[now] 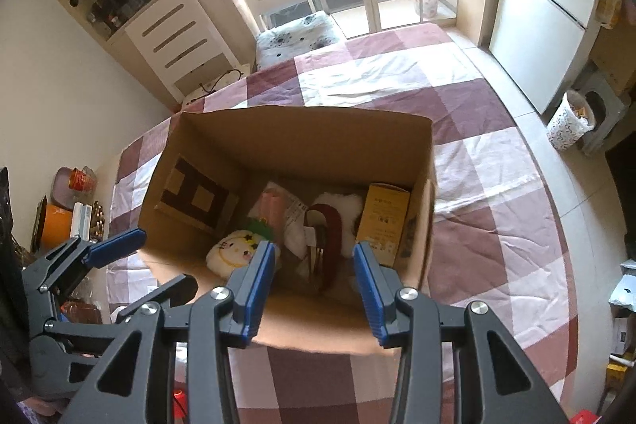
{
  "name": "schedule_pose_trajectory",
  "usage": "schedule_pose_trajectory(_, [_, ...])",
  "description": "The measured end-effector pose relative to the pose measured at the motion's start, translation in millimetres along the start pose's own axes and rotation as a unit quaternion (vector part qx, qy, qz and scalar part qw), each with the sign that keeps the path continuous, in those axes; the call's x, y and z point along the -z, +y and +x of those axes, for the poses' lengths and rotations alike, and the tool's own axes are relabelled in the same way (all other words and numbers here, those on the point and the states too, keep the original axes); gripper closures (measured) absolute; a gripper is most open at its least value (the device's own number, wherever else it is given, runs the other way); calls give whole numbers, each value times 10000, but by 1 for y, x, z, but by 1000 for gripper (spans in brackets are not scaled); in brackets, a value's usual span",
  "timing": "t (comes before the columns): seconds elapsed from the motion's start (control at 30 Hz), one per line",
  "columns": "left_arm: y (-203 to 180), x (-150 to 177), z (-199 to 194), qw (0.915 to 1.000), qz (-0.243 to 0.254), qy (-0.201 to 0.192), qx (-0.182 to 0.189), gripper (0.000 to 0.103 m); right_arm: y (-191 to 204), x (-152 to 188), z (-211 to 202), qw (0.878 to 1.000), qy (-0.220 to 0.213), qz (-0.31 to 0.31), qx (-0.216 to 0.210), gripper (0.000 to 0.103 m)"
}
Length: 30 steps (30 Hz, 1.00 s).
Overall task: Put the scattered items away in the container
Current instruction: 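Withdraw both open tools from the cardboard box back over the table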
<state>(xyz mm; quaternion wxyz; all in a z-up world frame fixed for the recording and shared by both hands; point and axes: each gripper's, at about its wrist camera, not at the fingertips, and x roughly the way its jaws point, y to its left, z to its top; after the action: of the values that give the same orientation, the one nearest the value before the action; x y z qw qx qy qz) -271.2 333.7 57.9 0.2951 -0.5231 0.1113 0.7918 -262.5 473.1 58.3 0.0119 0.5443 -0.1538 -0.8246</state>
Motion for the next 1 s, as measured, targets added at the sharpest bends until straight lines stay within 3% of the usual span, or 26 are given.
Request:
schedule_pose_trajectory(0.4, [-14, 28, -23, 10000, -79, -43, -33, 28, 8, 32, -35, 9996, -154, -47, 244, 61])
schedule_pose_trajectory(1.0, [-8, 93, -58, 9983, -549, -27, -192, 28, 33, 100, -52, 9996, -8, -226, 159, 61])
